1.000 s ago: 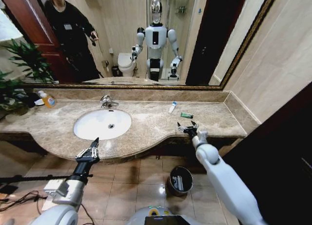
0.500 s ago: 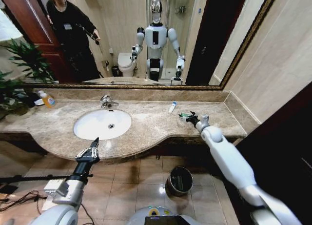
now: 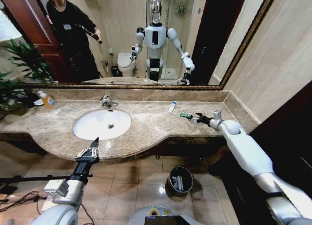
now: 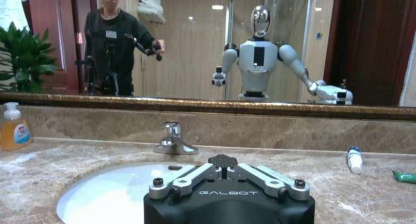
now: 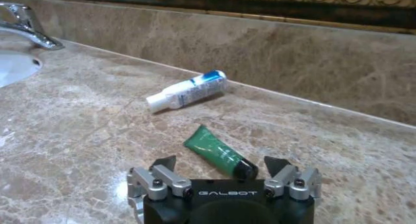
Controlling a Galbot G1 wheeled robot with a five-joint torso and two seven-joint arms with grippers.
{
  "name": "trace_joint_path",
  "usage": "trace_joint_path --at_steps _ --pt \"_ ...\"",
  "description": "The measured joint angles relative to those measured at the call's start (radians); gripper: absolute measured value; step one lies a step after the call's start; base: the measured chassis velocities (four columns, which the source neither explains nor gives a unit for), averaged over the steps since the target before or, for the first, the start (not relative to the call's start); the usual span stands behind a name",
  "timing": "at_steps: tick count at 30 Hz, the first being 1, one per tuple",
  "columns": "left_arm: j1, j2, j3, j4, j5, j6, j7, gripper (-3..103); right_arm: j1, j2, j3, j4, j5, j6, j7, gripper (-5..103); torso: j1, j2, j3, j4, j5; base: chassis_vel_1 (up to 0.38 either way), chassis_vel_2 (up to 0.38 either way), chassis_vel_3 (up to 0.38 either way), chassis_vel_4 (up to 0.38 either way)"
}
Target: Pick up the trash from the sink and place it in the trash bin.
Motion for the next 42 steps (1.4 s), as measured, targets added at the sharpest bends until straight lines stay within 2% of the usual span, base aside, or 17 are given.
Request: trace_joint_path --at_steps 4,10,12,19,21,23,24,25,28,32,33,35,38,42 --pt "0.0 0.0 0.0 0.0 0.0 0.0 0.0 0 0.008 0.016 -0.01 -0.002 -0.009 0.0 0.003 88 0.0 0.0 0.0 0.0 0.0 0.0 0.0 0.0 0.0" --pt "0.0 0.0 0.0 0.0 0.0 0.0 0.0 0 0.013 0.029 -0.022 0.005 -0.016 -0.002 0.016 73 0.0 0.0 0.0 0.0 0.0 0.0 0.0 0.0 0.0" --pt "0.0 0.0 0.0 0.0 0.0 0.0 0.0 0 0.013 0.029 -0.023 0.007 -0.018 -0.003 0.017 73 0.0 0.0 0.0 0.0 0.0 0.0 0.0 0.0 0.0" --pt "0.0 0.0 0.0 0.0 0.0 0.0 0.0 0 -0.002 0.024 -0.021 0.027 -0.023 -0.002 0.038 54 0.0 0.0 0.0 0.0 0.0 0.0 0.0 0.0 0.0" --pt "0.0 0.0 0.0 0.0 0.0 0.0 0.0 0 -0.01 0.024 -0.019 0.033 -0.023 0.002 0.047 54 0.0 0.0 0.0 0.0 0.0 0.0 0.0 0.0 0.0" --pt "0.0 0.0 0.0 0.0 0.0 0.0 0.0 0 -0.025 0.023 -0.016 0.047 -0.02 0.004 0.065 44 0.0 0.0 0.0 0.0 0.0002 0.0 0.0 0.0 0.0" --pt "0.0 0.0 0.0 0.0 0.0 0.0 0.0 0 -0.025 0.023 -0.016 0.047 -0.02 0.004 0.065 44 0.0 0.0 0.0 0.0 0.0002 0.0 0.0 0.0 0.0" --pt "0.0 0.0 0.0 0.0 0.0 0.0 0.0 0 -0.031 0.022 -0.014 0.053 -0.019 0.004 0.07 38 0.0 0.0 0.0 0.0 0.0 0.0 0.0 0.0 0.0" --pt "0.0 0.0 0.0 0.0 0.0 0.0 0.0 0 -0.042 0.022 -0.01 0.062 -0.021 0.004 0.079 33 0.0 0.0 0.0 0.0 0.0001 0.0 0.0 0.0 0.0" --pt "0.0 0.0 0.0 0.0 0.0 0.0 0.0 0 -0.058 0.024 -0.005 0.083 -0.022 0.004 0.095 13 0.0 0.0 0.0 0.0 -0.0003 0.0 0.0 0.0 0.0" --pt "0.0 0.0 0.0 0.0 0.0 0.0 0.0 0 -0.058 0.024 -0.005 0.083 -0.022 0.004 0.095 13 0.0 0.0 0.0 0.0 -0.0003 0.0 0.0 0.0 0.0" --pt "0.0 0.0 0.0 0.0 0.0 0.0 0.0 0 -0.068 0.027 -0.003 0.098 -0.024 0.003 0.107 5 0.0 0.0 0.0 -0.0001 -0.0003 0.0 0.0 0.0 0.0" --pt "0.0 0.0 0.0 0.0 0.0 0.0 0.0 0 -0.08 0.031 -0.002 0.12 -0.021 0.001 0.135 1 0.0 0.0 0.0 -0.0001 0.0001 0.0 0.0 0.0 0.0" --pt "0.0 0.0 0.0 0.0 0.0 0.0 0.0 0 -0.102 0.035 0.006 0.174 0.009 -0.004 0.193 0 0.0 0.0 0.0 0.0001 0.0007 0.0 0.0 0.0 0.0"
